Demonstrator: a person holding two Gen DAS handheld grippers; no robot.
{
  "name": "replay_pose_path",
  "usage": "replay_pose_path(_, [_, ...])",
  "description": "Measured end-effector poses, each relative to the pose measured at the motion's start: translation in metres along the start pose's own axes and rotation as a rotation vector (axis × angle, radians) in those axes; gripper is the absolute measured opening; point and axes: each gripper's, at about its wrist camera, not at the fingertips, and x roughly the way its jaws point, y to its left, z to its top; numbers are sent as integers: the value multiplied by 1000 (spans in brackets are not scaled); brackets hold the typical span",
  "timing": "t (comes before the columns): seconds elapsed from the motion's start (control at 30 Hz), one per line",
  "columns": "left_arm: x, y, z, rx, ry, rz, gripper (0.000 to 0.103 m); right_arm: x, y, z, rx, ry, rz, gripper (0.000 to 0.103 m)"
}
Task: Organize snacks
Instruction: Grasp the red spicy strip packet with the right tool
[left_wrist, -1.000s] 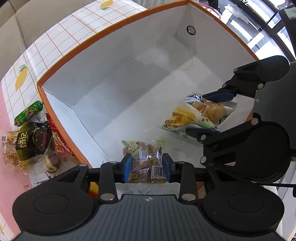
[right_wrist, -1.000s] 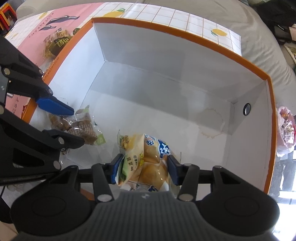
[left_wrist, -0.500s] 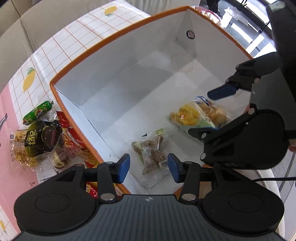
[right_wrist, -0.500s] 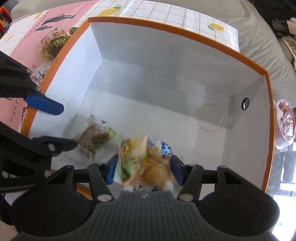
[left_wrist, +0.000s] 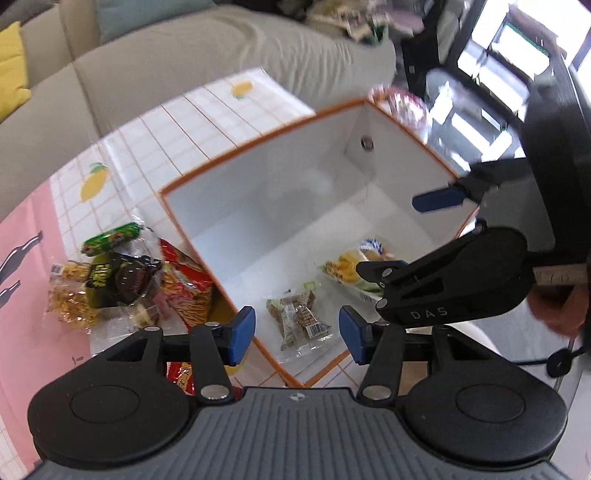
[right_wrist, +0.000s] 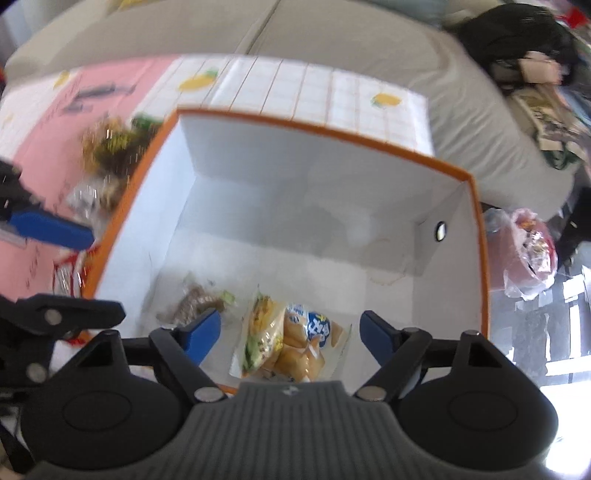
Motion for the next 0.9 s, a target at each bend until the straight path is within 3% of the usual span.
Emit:
replay_pose_path(0.23, [-40, 22, -30, -77, -150, 56, 63, -33, 25, -15, 115, -188, -13, 81])
replay_pose_path(0.37, [-54, 41, -49, -141, -189, 86, 63, -46, 49, -26, 167, -293, -4, 81])
replay_pose_path(0.57, [-56, 73, -82, -228, -166, 74, 63, -55, 87, -38, 218, -384, 16, 81])
replay_pose_path(0.73, [-51, 95, -108, -260, -116, 58, 63, -58, 128, -44, 157, -423, 9, 80])
replay_pose_path(0.9, [-49, 111, -127, -226, -74, 62, 63, -54, 159, -48, 83, -436, 18, 73])
